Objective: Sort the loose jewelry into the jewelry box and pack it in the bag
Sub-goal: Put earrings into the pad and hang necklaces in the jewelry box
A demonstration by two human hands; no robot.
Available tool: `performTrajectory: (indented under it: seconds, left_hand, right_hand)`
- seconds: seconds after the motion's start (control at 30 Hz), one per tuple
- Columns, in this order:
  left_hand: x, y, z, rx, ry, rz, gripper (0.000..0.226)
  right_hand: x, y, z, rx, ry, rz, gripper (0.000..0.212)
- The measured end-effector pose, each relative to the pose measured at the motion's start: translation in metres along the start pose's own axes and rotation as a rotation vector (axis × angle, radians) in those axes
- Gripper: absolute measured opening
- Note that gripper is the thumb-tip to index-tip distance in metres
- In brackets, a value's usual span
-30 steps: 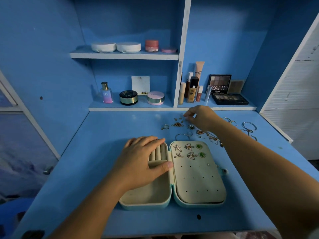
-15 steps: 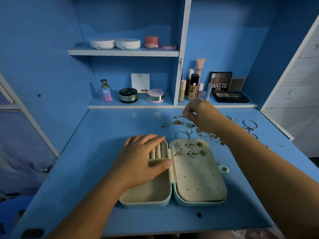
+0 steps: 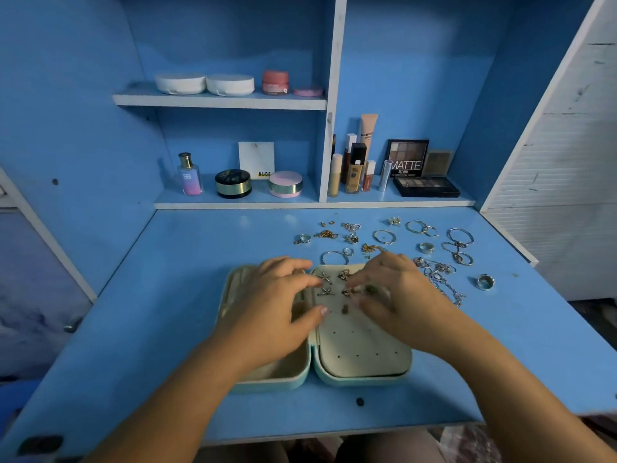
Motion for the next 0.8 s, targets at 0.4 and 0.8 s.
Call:
performTrajectory:
  seconds: [0.4, 0.8]
  left_hand:
    - [0.0, 0.028, 0.016, -0.045, 0.009, 0.01, 0.021]
    - [0.004, 0.038, 0.015, -0.011, 0.077, 0.051, 0.02]
  right_hand:
    - [0.045, 0.096, 0.007, -0.175, -0.107, 0.269, 0.018]
    - [0.068, 0.09, 0.033, -0.258, -0.163, 0.263, 0.023]
Point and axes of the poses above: each hand's wrist, its own x-axis towards the middle knuckle, its own z-axis out of the palm, y = z × x, the point moved 8 cm from there along x, towards the middle knuckle, and after that the axes turned 13 degrees about y, right-handed, at the moved point
